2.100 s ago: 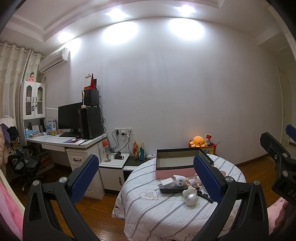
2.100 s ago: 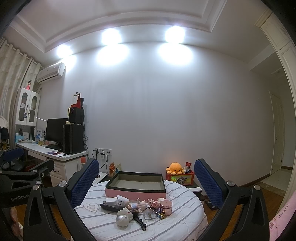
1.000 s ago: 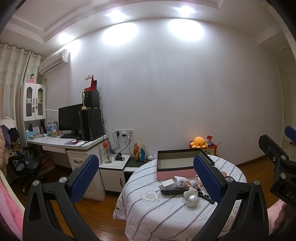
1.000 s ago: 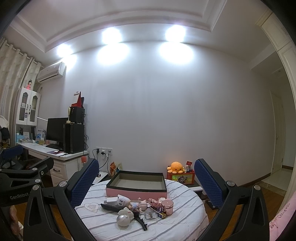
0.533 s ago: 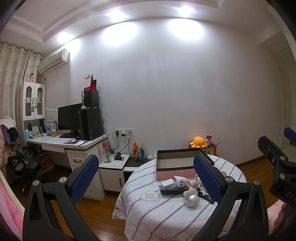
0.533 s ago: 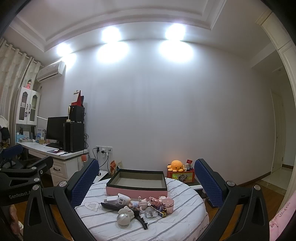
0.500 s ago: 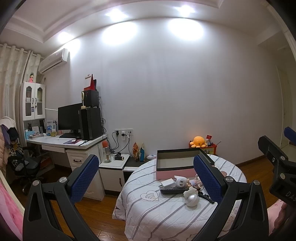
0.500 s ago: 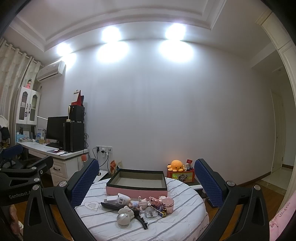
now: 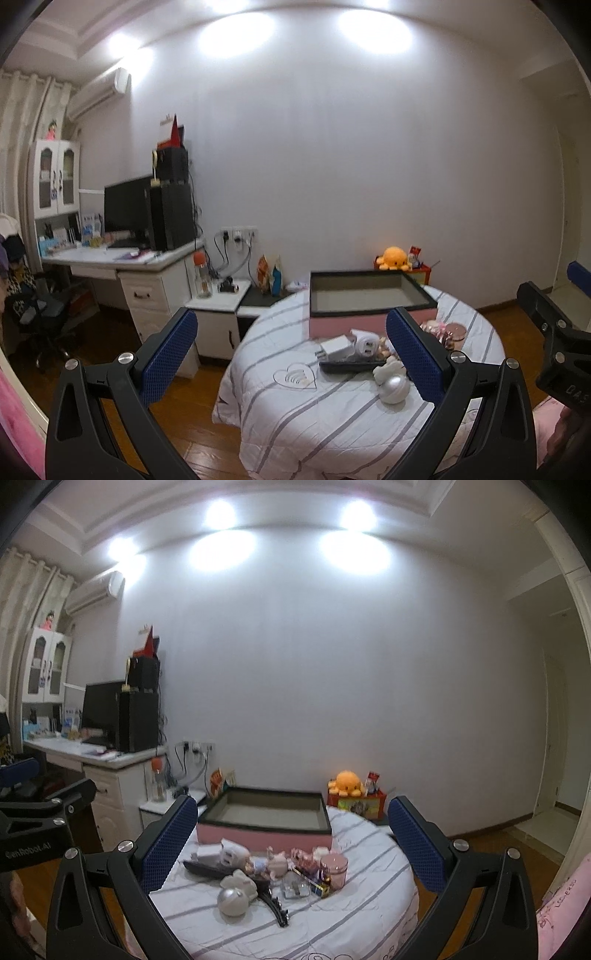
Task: Organize rigid objects
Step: 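Grasp the rose-gold canister with the right gripper while the left gripper approaches the box wall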
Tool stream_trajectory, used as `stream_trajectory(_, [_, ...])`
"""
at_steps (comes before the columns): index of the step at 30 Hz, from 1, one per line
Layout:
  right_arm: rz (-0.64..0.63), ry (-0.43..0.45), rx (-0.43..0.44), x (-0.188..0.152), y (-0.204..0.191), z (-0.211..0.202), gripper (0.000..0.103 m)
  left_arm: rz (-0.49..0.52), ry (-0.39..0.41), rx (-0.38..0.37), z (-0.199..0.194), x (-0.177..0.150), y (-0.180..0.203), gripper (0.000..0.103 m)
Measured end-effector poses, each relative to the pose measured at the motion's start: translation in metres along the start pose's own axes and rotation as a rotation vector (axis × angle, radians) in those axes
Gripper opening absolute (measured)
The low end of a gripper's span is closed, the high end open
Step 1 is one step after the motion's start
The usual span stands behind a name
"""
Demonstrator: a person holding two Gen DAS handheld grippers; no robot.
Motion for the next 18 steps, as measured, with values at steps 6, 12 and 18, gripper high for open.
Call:
stream_trajectory(6, [-0.020,-0.103,0.008,-0.033,-0.006,0.048,0.103,-0.025,-0.149,-0.005,0.059,-0.036,-0.009,0.103])
stream_trajectory(12, [-0.032,-0.229,0.005,-0.072,-0.009,0.101,0.103,-0.076,-0.306,-0.040,0.118,-0.077,-0.008,0.103])
stream_trajectory(18, [-0.021,-0.299,-0.027,-0.091,0.010,0.139,0.103,-0.064,-0.374,-0.064,0.158,-0.091,0.007,0.103])
Point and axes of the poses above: each gripper's, at about its wrist camera, not at the fingertips, and z roughly the way its jaws point, y to its right, x to its top, the point moved 10 cm from there along z, roughly the way its jaws point, and after that the axes turned 5 degrees about -x, right-handed, at the moved point
